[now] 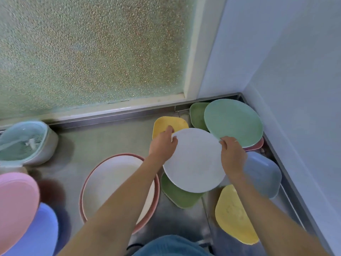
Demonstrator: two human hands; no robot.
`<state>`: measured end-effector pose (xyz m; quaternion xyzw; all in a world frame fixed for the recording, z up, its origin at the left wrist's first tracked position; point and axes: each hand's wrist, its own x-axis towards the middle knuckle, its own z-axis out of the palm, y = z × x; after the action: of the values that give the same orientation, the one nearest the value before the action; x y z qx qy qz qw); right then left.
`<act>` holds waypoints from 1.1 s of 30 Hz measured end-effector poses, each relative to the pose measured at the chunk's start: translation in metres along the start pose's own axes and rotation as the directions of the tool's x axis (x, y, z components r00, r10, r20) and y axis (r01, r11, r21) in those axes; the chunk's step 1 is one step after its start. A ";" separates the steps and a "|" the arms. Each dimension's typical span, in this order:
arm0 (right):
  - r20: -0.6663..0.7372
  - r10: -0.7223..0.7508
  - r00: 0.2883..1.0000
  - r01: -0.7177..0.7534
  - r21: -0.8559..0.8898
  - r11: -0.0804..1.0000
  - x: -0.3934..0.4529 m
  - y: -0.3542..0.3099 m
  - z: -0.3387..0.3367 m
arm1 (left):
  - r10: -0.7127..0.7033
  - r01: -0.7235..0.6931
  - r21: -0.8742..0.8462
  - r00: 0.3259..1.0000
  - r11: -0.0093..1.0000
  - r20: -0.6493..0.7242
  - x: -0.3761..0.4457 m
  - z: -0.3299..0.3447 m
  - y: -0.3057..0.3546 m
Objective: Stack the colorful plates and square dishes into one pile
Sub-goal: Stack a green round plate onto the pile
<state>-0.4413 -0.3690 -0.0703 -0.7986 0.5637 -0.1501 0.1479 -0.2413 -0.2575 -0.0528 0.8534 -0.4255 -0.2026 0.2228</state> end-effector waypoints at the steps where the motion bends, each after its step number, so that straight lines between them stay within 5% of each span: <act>1: -0.027 -0.006 1.000 0.006 0.010 1.000 -0.001 -0.001 0.000 | -0.016 0.016 -0.035 1.000 0.999 -0.011 0.003 0.002 0.002; 5: -0.129 -0.045 0.991 0.061 0.120 0.991 -0.008 -0.009 -0.007 | -0.140 0.120 -0.208 0.987 0.971 -0.084 0.009 0.003 0.016; 11: -0.205 -0.401 0.893 0.426 0.099 0.899 -0.043 -0.039 -0.011 | -0.320 0.187 -0.535 0.933 0.824 -0.167 0.017 -0.013 0.032; 14: -0.197 -0.508 0.839 0.531 0.089 0.843 -0.060 -0.057 -0.010 | -0.455 0.296 -0.522 0.866 0.800 -0.207 0.013 -0.026 0.016; 19: -0.180 -0.724 0.666 0.746 0.163 0.645 -0.081 -0.081 -0.007 | -0.478 0.322 -0.440 0.821 0.838 -0.311 -0.024 -0.049 -0.036; 21: -0.168 -0.631 0.757 0.650 0.284 0.705 -0.089 -0.093 -0.002 | -0.504 0.339 -0.446 0.799 0.828 -0.328 -0.046 -0.056 -0.063; 23: -0.089 -0.383 0.920 0.385 0.400 0.832 -0.094 -0.105 0.005 | -0.551 0.378 -0.458 0.765 0.804 -0.335 -0.070 -0.064 -0.091; 25: 0.023 -0.151 0.988 0.126 0.429 0.895 -0.099 -0.117 0.015 | -0.580 0.407 -0.462 0.743 0.788 -0.334 -0.095 -0.070 -0.119; 30: 0.388 -0.138 0.911 0.000 0.336 0.942 -0.124 -0.151 0.043 | -0.595 0.453 -0.443 0.759 0.774 -0.264 -0.150 -0.070 -0.168; 33: 0.378 -0.160 0.912 0.082 0.214 0.973 -0.146 -0.157 0.053 | -0.585 0.484 -0.390 0.785 0.784 -0.204 -0.172 -0.069 -0.184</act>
<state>-0.3322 -0.1770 -0.0652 -0.8277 0.4547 -0.0499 0.3252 -0.1830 -0.0041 -0.0713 0.9130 -0.0832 -0.1853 0.3538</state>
